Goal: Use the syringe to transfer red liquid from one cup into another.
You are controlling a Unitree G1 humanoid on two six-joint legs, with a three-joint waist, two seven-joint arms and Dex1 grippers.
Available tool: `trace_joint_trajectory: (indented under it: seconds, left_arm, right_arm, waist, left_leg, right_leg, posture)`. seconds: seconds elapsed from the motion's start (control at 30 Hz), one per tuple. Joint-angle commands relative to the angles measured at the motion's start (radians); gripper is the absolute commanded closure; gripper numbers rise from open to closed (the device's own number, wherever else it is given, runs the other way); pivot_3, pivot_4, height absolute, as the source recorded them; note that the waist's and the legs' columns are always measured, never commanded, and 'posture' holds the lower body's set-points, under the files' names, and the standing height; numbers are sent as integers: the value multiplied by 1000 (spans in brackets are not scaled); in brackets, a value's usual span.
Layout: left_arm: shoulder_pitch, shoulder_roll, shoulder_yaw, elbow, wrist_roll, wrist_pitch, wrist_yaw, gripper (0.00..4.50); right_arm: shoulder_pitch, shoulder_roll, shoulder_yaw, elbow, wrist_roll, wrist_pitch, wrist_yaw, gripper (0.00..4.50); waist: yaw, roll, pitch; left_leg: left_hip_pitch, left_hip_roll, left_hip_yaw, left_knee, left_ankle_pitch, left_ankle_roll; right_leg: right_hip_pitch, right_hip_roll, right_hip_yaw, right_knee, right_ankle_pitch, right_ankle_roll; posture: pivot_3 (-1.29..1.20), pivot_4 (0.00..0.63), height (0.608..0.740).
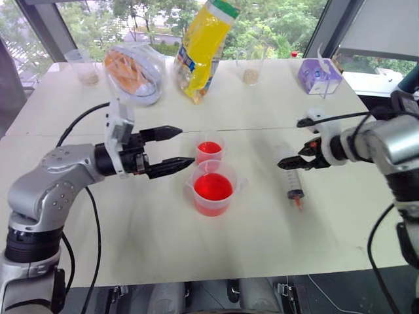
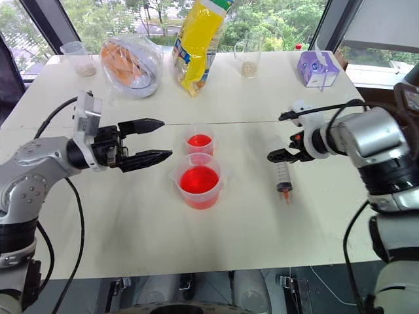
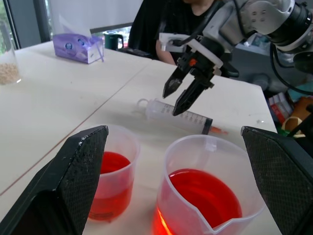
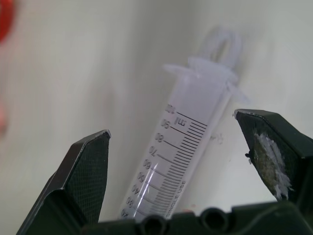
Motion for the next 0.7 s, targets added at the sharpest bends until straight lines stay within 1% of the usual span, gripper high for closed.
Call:
trace_joint_trajectory:
  seconds: [0.03,0.2,0.23,0.3,0.33,0.4,0.43,0.47,0.6,0.7]
  left_arm:
    - [24,-5,26,-58,-5,-21,22,0]
    - [57,-7,48,-90,-16,-18,58,0]
    - [63,-6,51,-96,-18,-17,62,0]
    - [72,-3,58,-103,-20,-17,69,0]
    - [75,-4,59,-105,-19,-17,72,0]
    - [82,-2,64,-110,-21,-18,72,0]
    - [81,-2,65,-109,-21,-18,73,0]
    - [76,-3,63,-107,-19,-18,75,0]
    - [68,5,71,-95,-20,-18,69,0]
    - [47,15,78,-77,-23,-14,60,0]
  right_arm:
    - [-55,30,38,80,-60,-23,10,37]
    - [-84,66,98,133,-110,-51,49,37]
    - [-87,70,106,139,-117,-54,55,276]
    - [-88,80,119,148,-130,-57,67,919]
    - [-86,84,124,151,-138,-61,71,1358]
    - [-81,89,131,141,-146,-54,78,2476]
    - [-79,90,133,131,-148,-48,83,2921]
    - [-78,91,133,125,-150,-43,87,3137]
    - [-81,80,104,81,-147,-3,90,3138]
    - [-100,58,-1,11,-124,19,77,3138]
  waist:
    - [0,0,0]
    - [-1,0,0]
    - [-1,0,0]
    - [0,0,0]
    - [0,0,0]
    - [0,0,0]
    - [-1,0,0]
    - [-1,0,0]
    - [-1,0,0]
    - [-1,0,0]
  left_leg:
    - [0,0,0,0,0,0]
    - [0,0,0,0,0,0]
    - [0,0,0,0,0,0]
    - [0,0,-1,0,0,0]
    - [0,0,-1,0,0,0]
    - [0,0,-1,0,0,0]
    - [0,0,-1,0,0,0]
    - [0,0,-1,0,0,0]
    - [0,0,-1,0,0,0]
    - [0,0,-1,0,0,0]
  right_leg:
    - [0,0,0,0,0,0]
    - [0,0,0,1,0,0]
    - [0,0,0,1,0,0]
    - [0,0,0,1,0,0]
    - [0,0,0,1,0,0]
    - [0,0,0,1,0,0]
    - [0,0,0,1,0,0]
    - [0,0,0,1,0,0]
    - [0,0,0,1,0,0]
    - [0,0,0,1,0,0]
  posture:
    - [0,150,740]
    - [0,150,740]
    - [0,150,740]
    - [0,150,740]
    - [0,150,740]
    - [0,150,740]
    - [0,150,740]
    - [0,150,740]
    - [0,150,740]
    - [0,150,740]
